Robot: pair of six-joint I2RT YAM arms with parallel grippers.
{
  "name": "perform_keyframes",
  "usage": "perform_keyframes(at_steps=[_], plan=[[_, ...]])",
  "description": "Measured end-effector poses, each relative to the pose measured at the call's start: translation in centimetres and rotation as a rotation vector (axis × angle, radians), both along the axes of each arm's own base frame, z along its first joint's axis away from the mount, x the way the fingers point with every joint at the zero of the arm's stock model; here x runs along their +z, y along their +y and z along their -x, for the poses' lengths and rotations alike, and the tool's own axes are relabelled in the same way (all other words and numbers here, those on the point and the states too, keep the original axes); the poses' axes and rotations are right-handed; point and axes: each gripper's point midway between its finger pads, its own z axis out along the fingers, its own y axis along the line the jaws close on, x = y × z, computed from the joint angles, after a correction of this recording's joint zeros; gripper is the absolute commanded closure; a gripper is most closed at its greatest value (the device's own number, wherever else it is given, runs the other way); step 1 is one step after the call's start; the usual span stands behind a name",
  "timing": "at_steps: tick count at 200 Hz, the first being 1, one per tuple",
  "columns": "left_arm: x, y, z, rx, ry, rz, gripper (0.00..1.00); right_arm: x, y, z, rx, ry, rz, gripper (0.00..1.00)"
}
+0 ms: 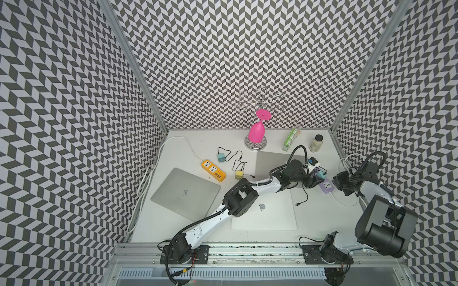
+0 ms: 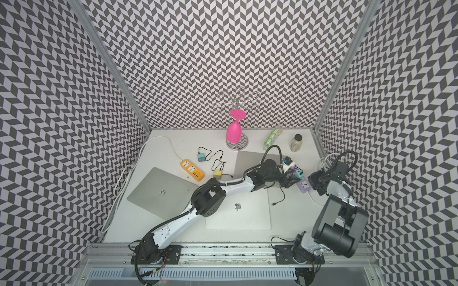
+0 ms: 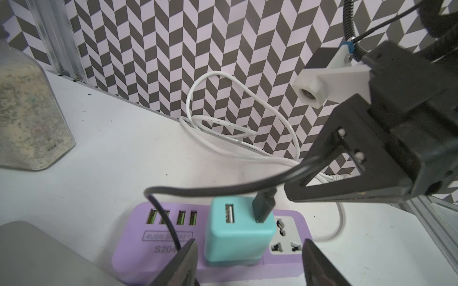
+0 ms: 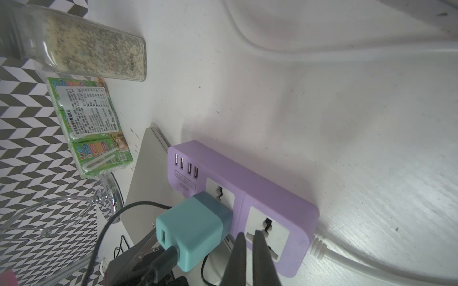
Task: Unplug the laptop charger
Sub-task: Remove the plug from the socket.
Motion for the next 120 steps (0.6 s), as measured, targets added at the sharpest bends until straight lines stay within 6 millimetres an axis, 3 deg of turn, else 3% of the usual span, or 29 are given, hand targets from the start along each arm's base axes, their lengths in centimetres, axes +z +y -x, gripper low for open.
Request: perform_keyframes(at_steps=[82, 120], plan=[[-0.1, -0.1, -1.0, 0.060, -0.001, 0.052, 0.35, -1.4, 0.5, 0.5, 0.015, 0.009, -0.033, 0.94], [-0.7, -0.4, -0.6, 0.056, -0.002, 0.067, 0.38, -2.5, 1.1, 1.0, 0.028, 0.023, -0.058, 0.95]])
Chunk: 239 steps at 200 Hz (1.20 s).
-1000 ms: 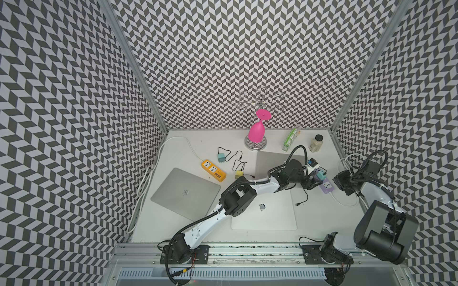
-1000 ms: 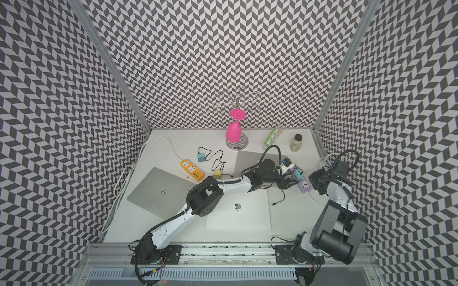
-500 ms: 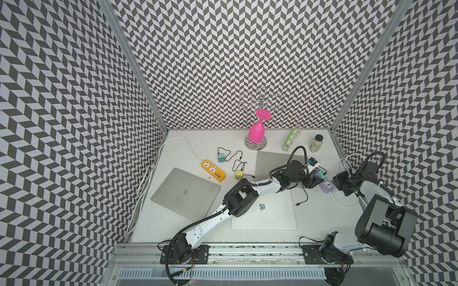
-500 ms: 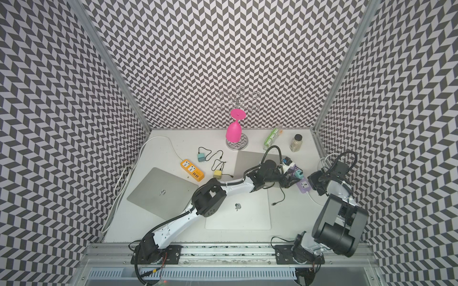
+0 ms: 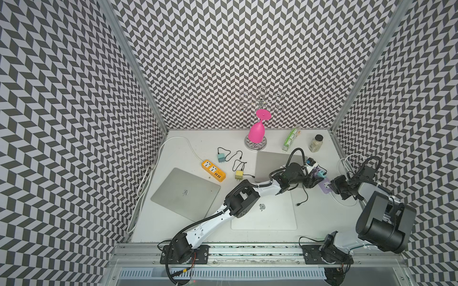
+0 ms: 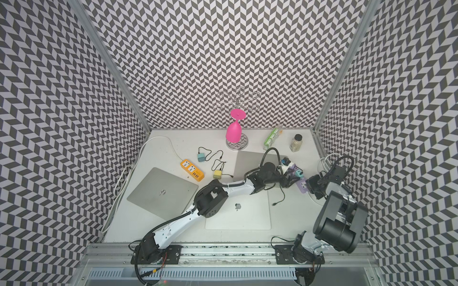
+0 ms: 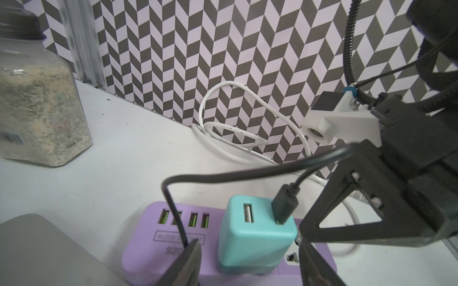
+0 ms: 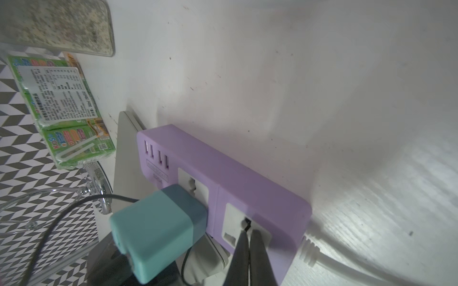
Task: Unplug the laptop charger
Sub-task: Remove the plug from the socket.
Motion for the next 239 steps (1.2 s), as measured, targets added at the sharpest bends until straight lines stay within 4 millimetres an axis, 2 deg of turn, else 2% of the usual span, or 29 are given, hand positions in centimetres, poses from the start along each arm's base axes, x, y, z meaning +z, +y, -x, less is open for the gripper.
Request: perform_keyframes(at_steps=[40, 100, 138, 191, 239], plan=[[0.3, -0.6, 0.8, -0.006, -0.012, 0.006, 0.37, 0.0, 0.1, -0.2, 0.012, -0.011, -0.001, 0.96], [1.8, -0.9, 0.0, 0.036, -0.035, 0.029, 0.42, -0.1, 0.1, -0.4, 0.021, -0.030, 0.004, 0.97], [1.7, -0.9, -0.5, 0.063, -0.039, 0.016, 0.43, -0.2, 0.1, -0.5, 0.028, -0.042, -0.001, 0.97], [1.2, -1.1, -0.6, 0.090, -0.063, -0.024, 0.36, -0.3, 0.3, -0.6, 0.042, -0.046, -0.007, 0.97], [0.6, -1.2, -0.4, 0.101, -0.079, -0.052, 0.48, -0.4, 0.3, -0.7, 0.045, -0.047, -0.007, 0.98]])
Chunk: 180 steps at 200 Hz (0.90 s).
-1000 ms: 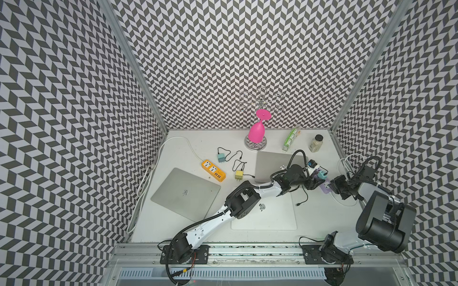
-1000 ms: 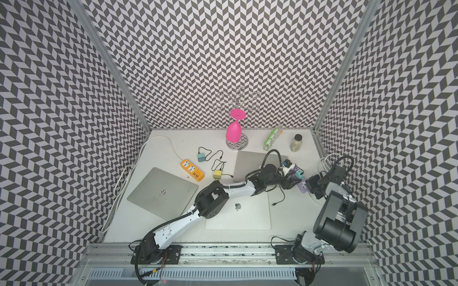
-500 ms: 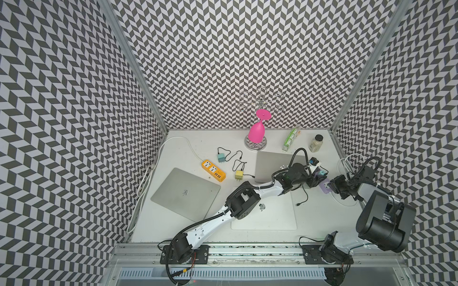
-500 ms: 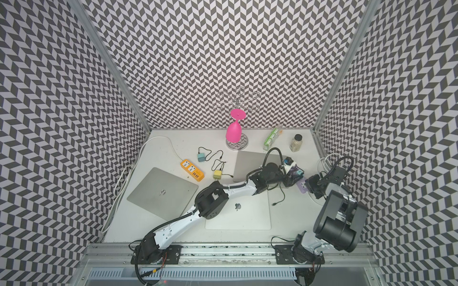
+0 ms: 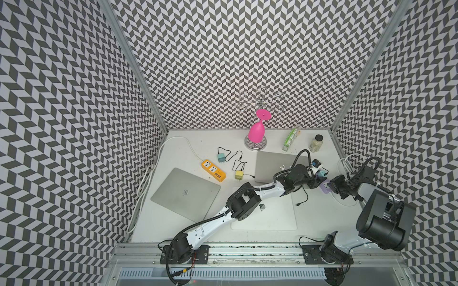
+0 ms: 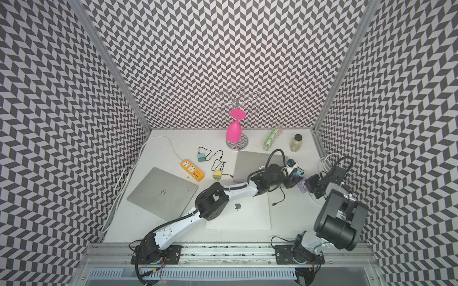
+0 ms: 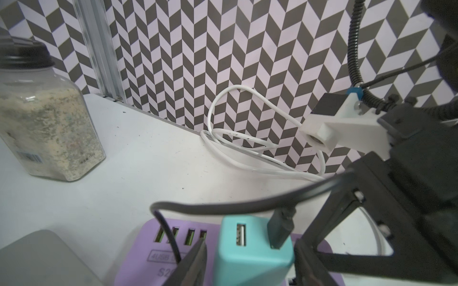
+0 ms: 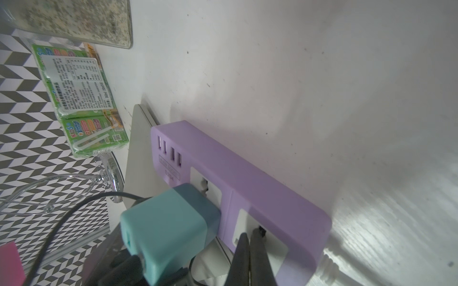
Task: Unplug the laptop charger
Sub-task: Remove the plug from the socket.
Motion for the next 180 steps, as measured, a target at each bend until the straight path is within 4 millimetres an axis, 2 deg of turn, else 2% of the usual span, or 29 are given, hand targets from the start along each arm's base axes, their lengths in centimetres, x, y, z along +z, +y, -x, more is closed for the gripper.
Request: perform_keyframes(at_steps=[50, 143, 180], plan=[[-0.02, 0.04, -0.17, 0.001, -0.017, -0.002, 0.63, -0.04, -0.13, -0.22, 0.002, -0.005, 0.004, 0.99], [-0.01, 0.13, -0.40, 0.019, -0.095, -0.013, 0.69, -0.08, -0.22, -0.50, 0.006, -0.005, -0.001, 1.00], [0.06, 0.36, -0.63, 0.010, -0.047, 0.016, 0.75, -0.10, -0.21, -0.51, 0.008, -0.005, -0.002, 1.00]])
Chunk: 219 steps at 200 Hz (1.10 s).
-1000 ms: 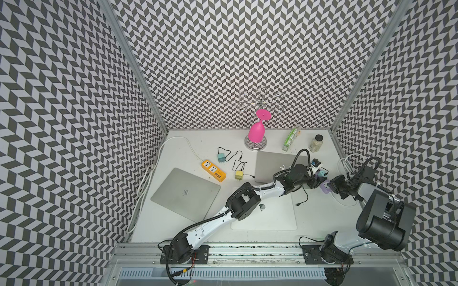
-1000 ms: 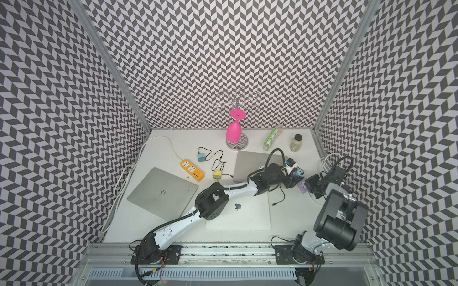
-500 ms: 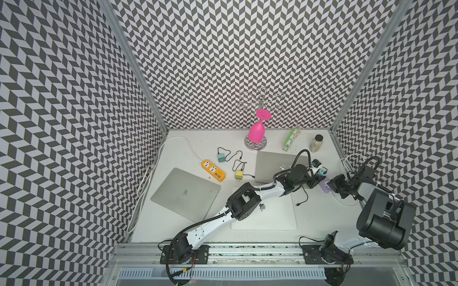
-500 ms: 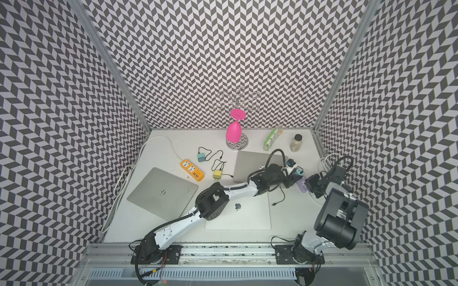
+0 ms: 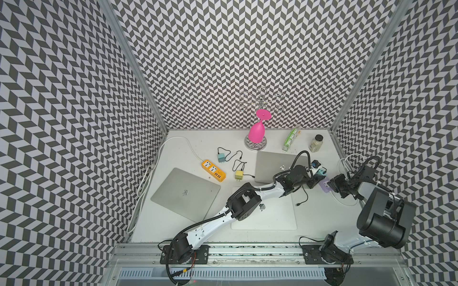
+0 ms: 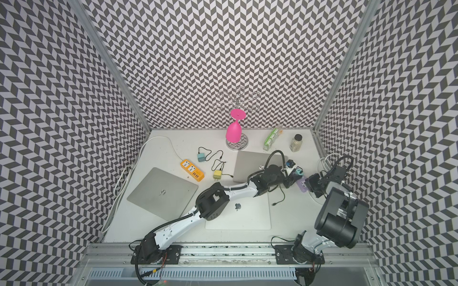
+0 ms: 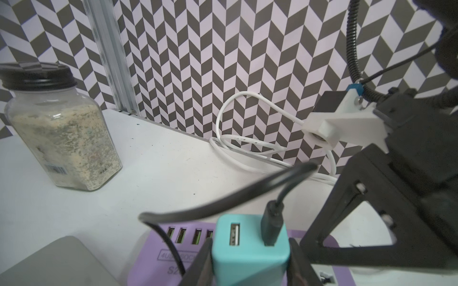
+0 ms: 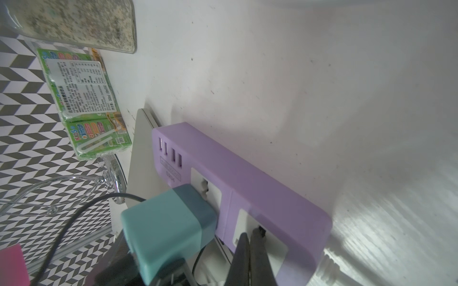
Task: Unplug the laptop charger
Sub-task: Remove the plug from the socket.
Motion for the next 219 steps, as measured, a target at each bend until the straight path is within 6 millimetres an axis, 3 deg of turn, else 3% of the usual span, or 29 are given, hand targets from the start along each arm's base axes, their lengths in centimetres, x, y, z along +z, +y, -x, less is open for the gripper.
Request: perform_keyframes(at_steps=[134, 188, 219], plan=[[-0.04, -0.31, 0.57, -0.005, -0.118, -0.092, 0.75, 0.00, 0.09, -0.09, 0.004, -0.005, -0.010, 1.00], [0.18, 0.53, -0.39, -0.024, 0.017, -0.026, 0.77, -0.02, 0.35, -0.16, 0.012, -0.019, -0.027, 1.00], [0.05, 0.30, 0.08, -0.035, -0.029, -0.048, 0.76, -0.04, 0.43, -0.25, 0.015, -0.024, -0.031, 1.00]])
